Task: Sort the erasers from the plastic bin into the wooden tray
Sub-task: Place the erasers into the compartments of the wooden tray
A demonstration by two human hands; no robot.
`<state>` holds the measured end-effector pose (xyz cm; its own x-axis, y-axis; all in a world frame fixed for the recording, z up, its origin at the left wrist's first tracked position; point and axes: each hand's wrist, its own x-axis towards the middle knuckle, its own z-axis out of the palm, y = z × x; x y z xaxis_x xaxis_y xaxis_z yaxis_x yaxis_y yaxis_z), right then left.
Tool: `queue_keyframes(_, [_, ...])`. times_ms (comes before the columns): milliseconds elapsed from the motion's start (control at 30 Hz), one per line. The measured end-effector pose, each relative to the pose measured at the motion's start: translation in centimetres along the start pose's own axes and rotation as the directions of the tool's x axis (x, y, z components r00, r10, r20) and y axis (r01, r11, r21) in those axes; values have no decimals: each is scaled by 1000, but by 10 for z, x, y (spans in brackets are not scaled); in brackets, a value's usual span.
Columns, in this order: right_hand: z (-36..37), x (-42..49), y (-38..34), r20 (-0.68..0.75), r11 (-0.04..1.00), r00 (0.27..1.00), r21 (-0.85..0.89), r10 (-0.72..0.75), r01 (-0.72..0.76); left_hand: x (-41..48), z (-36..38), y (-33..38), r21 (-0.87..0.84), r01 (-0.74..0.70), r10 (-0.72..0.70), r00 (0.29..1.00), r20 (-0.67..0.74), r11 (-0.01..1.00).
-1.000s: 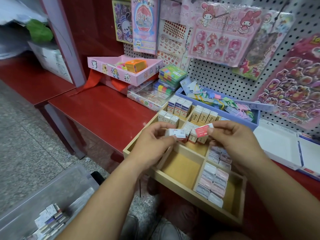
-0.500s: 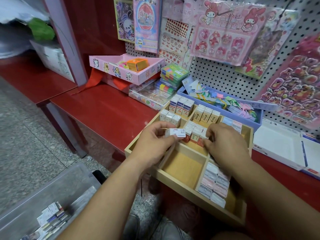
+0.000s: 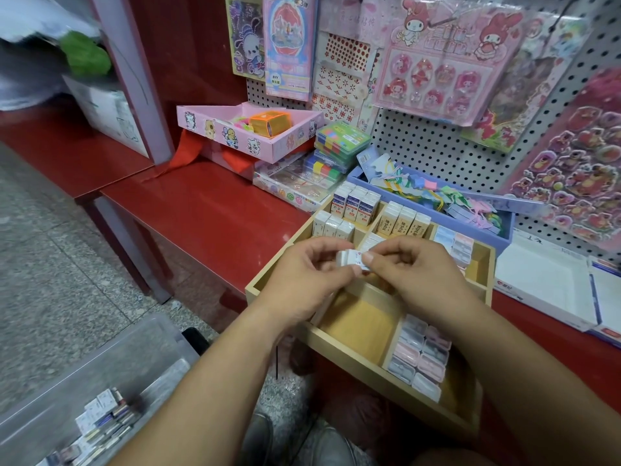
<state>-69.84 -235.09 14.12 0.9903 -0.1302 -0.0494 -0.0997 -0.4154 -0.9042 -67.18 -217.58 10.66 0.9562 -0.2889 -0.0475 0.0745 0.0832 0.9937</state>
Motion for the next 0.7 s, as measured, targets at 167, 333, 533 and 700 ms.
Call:
queue_keyframes(167, [0, -2, -2, 35, 983, 996, 162, 79, -83, -1, -5, 1, 31, 8, -8, 1000, 2, 999])
queue_keyframes(333, [-8, 0, -1, -74, 954, 990, 286, 119, -94, -1, -8, 2, 57, 71, -62, 988, -143, 996])
queue_keyframes(533, [-12, 25, -5, -149, 997, 988, 61, 48, -39, 4, -19, 1, 107, 73, -31, 936, -351, 992])
queue_keyframes(700, [5, 68, -6, -91, 914, 988, -400, -121, 75, 5, -23, -1, 113, 74, -25, 923, -384, 991])
